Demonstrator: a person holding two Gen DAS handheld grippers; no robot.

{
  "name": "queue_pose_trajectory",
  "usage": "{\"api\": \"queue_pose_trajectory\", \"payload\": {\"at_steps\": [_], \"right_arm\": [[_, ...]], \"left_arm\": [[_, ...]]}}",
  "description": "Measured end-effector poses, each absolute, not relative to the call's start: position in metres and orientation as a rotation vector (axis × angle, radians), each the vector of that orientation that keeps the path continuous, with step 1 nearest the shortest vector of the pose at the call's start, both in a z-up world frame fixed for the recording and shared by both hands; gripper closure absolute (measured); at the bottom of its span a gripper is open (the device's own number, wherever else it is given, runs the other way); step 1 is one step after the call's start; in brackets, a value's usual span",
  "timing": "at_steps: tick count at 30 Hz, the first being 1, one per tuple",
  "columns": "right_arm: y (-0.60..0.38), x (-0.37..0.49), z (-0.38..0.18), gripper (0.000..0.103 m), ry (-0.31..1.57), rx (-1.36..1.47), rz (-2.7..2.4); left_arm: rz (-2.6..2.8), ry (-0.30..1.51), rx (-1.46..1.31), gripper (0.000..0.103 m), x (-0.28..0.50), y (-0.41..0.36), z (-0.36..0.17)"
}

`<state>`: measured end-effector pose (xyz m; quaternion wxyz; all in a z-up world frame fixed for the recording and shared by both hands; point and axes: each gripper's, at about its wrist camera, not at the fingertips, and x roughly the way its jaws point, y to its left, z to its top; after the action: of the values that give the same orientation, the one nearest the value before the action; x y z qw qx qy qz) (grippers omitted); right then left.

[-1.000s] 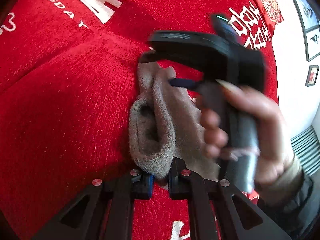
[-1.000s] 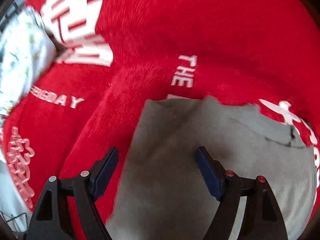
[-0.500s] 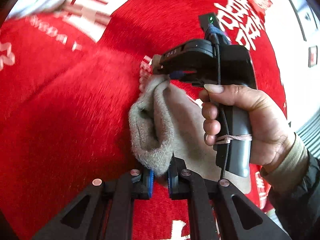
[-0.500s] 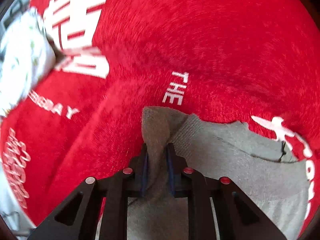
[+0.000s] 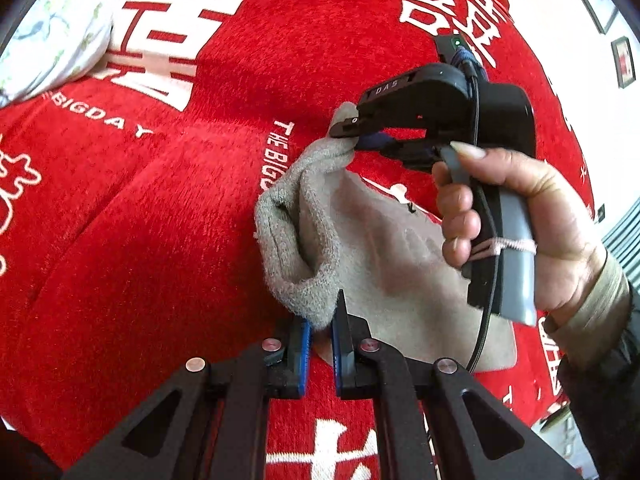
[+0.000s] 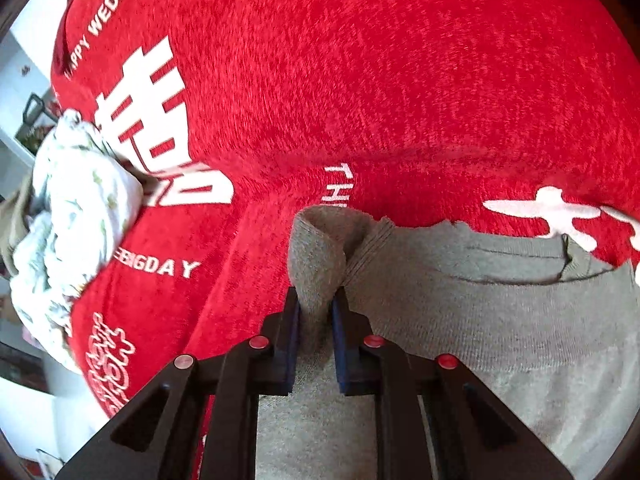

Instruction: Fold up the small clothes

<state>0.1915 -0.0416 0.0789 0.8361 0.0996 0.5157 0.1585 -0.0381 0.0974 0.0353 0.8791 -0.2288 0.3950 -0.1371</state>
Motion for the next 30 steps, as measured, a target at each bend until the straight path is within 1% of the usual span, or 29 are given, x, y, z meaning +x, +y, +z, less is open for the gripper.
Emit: {"api": "queue_pose_trajectory", "payload": {"at_steps": [15, 22, 30], "right_arm": [[-0.094, 0.18, 0.106, 0.091, 1.076, 0.335, 0.379], [-0.126, 0.181, 0.112, 0.091, 1.089, 0.46, 0.416], [-0.149, 0.178, 0.122, 0.092, 1.067, 0.473, 0.437]], "left_arm": [[-0.271, 0.853, -0.308, 0.093, -0.045, 0.042, 0.06], [-0.274, 0.838, -0.221, 0.093, -0.048, 0.018, 0.071], [-0.301, 0.831, -0.13, 0.093, -0.055, -0.016, 0.081]]}}
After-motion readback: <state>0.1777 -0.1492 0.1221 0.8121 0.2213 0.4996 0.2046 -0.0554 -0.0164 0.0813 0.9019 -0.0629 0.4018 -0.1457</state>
